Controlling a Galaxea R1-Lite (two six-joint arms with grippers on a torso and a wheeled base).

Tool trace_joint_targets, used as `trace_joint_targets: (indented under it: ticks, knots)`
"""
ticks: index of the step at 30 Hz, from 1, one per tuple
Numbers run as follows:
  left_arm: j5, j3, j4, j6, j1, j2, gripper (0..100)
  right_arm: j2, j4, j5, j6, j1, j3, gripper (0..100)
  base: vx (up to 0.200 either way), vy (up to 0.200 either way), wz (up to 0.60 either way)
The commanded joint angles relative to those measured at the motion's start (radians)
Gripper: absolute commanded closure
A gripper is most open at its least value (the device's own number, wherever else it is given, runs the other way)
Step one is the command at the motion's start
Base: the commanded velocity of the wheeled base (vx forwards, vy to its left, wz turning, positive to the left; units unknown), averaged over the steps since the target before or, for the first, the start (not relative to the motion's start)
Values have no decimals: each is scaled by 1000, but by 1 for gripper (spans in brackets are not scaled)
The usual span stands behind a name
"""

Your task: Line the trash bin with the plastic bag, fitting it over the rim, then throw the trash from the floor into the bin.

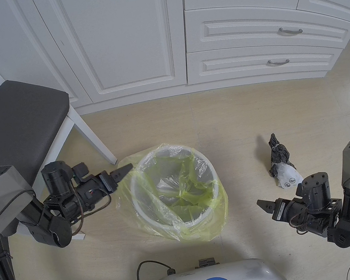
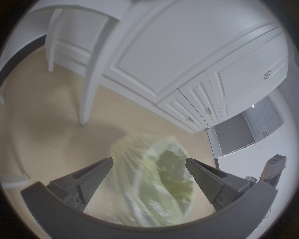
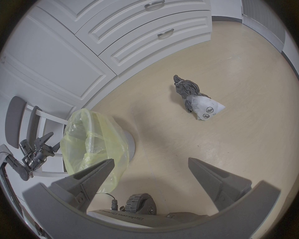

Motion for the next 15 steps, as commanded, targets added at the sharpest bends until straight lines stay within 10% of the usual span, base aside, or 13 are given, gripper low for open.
trace_joint_targets:
  ticks: [1, 8, 15]
  knots:
    - [98, -5, 206, 1, -175, -112, 0, 13, 0, 1, 0, 2, 1, 0, 0, 0, 0]
    - [578, -218, 504, 64, -296, -52, 0, 8, 0, 1, -2, 2, 1, 0, 0, 0, 0]
    - [676, -246, 521, 87, -349, 1, 0, 17, 0, 1, -2, 2, -1, 0, 0, 0, 0]
